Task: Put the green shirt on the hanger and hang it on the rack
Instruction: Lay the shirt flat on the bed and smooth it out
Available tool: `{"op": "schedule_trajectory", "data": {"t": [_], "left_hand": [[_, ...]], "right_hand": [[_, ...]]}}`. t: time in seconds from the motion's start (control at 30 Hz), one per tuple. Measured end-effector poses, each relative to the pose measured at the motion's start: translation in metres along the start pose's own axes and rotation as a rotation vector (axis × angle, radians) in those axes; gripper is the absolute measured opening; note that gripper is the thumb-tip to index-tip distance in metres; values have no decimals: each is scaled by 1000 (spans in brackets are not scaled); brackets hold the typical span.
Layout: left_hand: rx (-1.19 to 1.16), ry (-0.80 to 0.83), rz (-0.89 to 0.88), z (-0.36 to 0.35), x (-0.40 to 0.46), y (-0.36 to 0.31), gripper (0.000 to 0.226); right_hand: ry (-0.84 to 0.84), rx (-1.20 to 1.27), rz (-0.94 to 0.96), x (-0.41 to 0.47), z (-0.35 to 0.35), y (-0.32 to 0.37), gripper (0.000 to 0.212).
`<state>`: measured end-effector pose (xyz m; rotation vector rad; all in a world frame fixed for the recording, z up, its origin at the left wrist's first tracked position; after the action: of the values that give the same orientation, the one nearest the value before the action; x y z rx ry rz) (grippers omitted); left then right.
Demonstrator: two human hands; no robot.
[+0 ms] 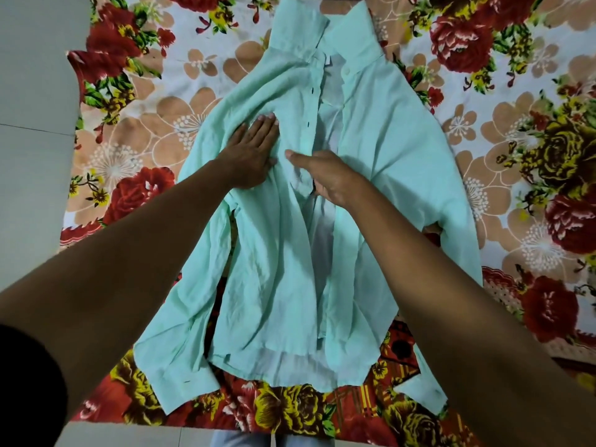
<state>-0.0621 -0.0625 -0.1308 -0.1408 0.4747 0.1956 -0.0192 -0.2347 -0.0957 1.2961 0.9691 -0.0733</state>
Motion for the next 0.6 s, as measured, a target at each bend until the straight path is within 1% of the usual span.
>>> {"op": "schedule_trajectory", "data": {"t": [0.07,0.13,0.2,0.23,0.27,0.33,0.4,0.47,0.5,0.6], "left_hand": [[-14,5,62,5,-4,-7,74],[-98,-68,108,14,-15,-19,76],[-238,-183,56,17,-38,-32,75],[-291,-206,14,13,-55,-37,75],[-325,-195,-28,8,-69,-40,74],[-323,-132,-76,-9,-89,-37,70],[-237,-111,-103,-26,-95,-29,68],[-138,-128,-101,-37,-100,-28,68],[-127,-143,-86,-40,-105,-30,68],[-191,-208,-102,-46,-129,-41,66]], "right_hand": [[110,-55,-17,-18,3,-4,39],[152,48,13,-30,5,-10,34],[167,174,43,-41,6,-20,39],[183,192,45,-47,5,-27,46],[200,183,33,-49,6,-35,52],[248,93,-5,-62,5,-52,57],[282,-6,-38,-75,4,-68,59],[295,-98,28,-83,2,-80,52],[279,-93,85,-88,-1,-84,47],[204,167,205,-106,-8,-91,37]]}}
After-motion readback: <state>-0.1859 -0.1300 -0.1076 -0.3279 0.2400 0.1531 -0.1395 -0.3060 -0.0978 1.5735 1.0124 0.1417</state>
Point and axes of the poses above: each hand's wrist, its own x-axis towards the middle knuckle, its own z-axis out of the back of the hand, y = z × x, the point moved 3 cm from there along x, towards the middle knuckle, and after that the axes turned 14 degrees about z, right-handed, at the moved point
